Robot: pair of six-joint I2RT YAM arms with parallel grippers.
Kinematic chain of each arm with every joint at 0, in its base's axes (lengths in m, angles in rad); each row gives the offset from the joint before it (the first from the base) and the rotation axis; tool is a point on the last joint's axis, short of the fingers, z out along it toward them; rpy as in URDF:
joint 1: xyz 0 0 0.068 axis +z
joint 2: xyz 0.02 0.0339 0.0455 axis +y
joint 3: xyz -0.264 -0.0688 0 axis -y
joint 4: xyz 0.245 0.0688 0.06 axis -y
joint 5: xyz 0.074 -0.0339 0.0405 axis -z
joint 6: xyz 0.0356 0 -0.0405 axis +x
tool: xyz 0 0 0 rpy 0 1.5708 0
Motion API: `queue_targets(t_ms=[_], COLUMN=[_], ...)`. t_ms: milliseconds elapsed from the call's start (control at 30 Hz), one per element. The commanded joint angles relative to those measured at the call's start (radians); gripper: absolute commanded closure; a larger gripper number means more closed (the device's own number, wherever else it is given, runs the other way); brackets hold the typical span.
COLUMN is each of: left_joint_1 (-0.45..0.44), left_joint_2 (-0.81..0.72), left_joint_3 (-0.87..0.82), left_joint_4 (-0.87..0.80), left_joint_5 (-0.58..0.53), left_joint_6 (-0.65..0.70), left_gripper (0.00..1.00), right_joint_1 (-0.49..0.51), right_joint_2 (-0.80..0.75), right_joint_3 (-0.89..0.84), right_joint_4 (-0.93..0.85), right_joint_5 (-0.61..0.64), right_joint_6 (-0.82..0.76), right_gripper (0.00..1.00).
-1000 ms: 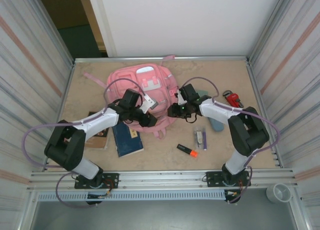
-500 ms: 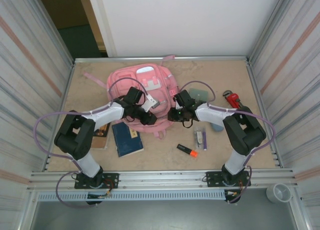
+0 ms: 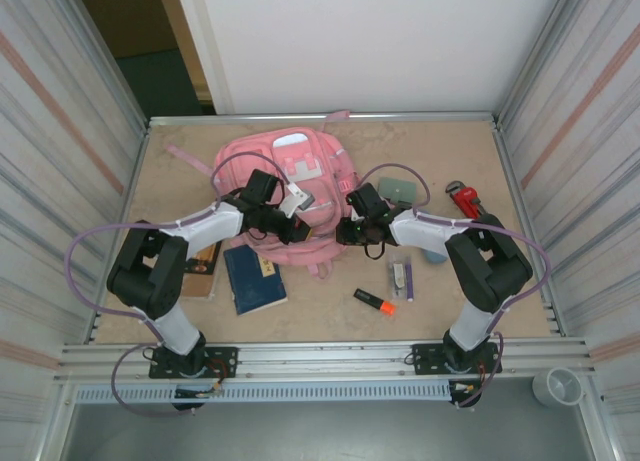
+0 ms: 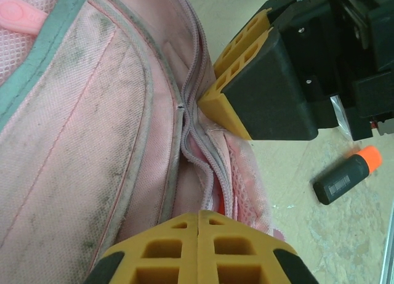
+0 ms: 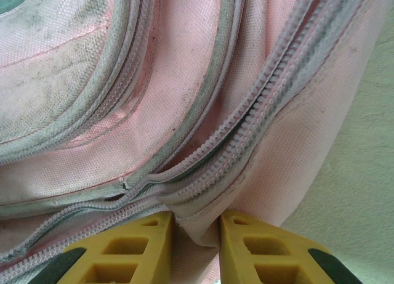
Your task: Pack the student bag
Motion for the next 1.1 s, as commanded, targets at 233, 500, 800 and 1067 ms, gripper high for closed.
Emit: queue_targets(t_ms=[233,500,800,1067], left_joint_1=[-0.020,-0.005,0.030,0.026], left_joint_2=[0.037,0.057,-0.058,-0.242], left_joint_3=[0.028,0.042,-0.020,-0.018], left_joint_4=[-0.069,-0.056,0.138,0.242], left_joint_5=[0.008,0.022,0.071,-0.134], left_joint_6=[0.084,0.059,-0.092,-0.179], left_gripper=[0.81,0.88,1.00,1.00], right_joint_1=[0.002,0.005,0.000,-0.014], right_joint_2=[-0.008,-0.014,-0.025,-0.080], right_joint_3=[-0.026,-0.027,-0.004,0.040], right_joint_4=[-0.111,-0.117,-0.152,-0.169], right_joint_5=[0.062,0.067,0.107,0.091], right_joint_6=[-0.031,-0.034,-0.086,-0.196], right_gripper=[0.75,0.75,0.72,0.67])
